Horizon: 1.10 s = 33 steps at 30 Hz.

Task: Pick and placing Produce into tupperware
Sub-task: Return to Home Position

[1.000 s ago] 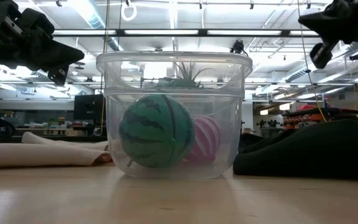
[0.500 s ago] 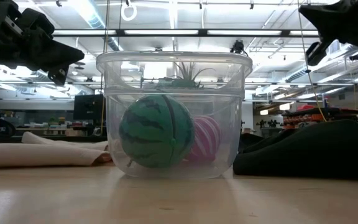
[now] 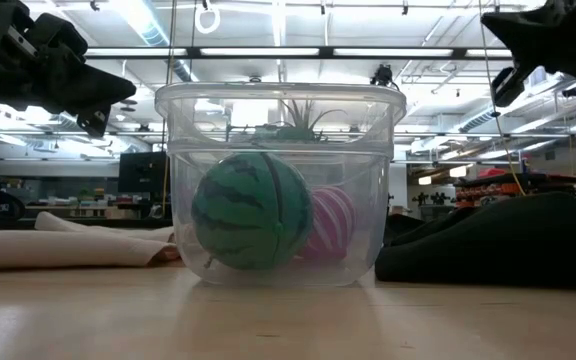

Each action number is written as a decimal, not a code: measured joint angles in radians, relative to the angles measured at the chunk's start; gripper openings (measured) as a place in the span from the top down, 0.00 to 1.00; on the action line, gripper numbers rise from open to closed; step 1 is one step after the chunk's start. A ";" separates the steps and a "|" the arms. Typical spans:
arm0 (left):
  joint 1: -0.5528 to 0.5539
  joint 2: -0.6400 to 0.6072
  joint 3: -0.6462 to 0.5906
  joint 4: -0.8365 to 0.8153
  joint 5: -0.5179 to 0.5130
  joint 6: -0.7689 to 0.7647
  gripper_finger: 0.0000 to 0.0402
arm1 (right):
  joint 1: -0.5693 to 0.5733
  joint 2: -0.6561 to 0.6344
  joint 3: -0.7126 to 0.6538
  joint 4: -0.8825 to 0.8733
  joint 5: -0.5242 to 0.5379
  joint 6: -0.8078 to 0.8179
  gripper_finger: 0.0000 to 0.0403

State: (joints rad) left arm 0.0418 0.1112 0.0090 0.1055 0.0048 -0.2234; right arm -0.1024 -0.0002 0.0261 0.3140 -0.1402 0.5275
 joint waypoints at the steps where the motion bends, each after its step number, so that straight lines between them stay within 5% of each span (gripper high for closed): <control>1: 0.000 0.000 0.000 0.000 0.000 0.000 0.90 | 0.000 0.000 0.000 -0.018 -0.002 -0.018 1.00; 8: 0.000 0.000 0.000 0.000 0.000 0.000 0.92 | 0.000 0.000 0.000 -0.133 -0.036 -0.219 1.00; 17: 0.000 0.000 0.000 0.000 0.000 0.000 0.91 | 0.000 0.000 0.000 -0.261 0.072 -0.355 1.00; 33: 0.000 0.000 0.000 0.000 0.000 0.000 0.93 | 0.001 0.006 -0.001 -0.332 0.099 -0.433 1.00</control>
State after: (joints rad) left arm 0.0414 0.1112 0.0090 0.1059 0.0045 -0.2230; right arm -0.1017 0.0055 0.0254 -0.0184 -0.0408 0.0945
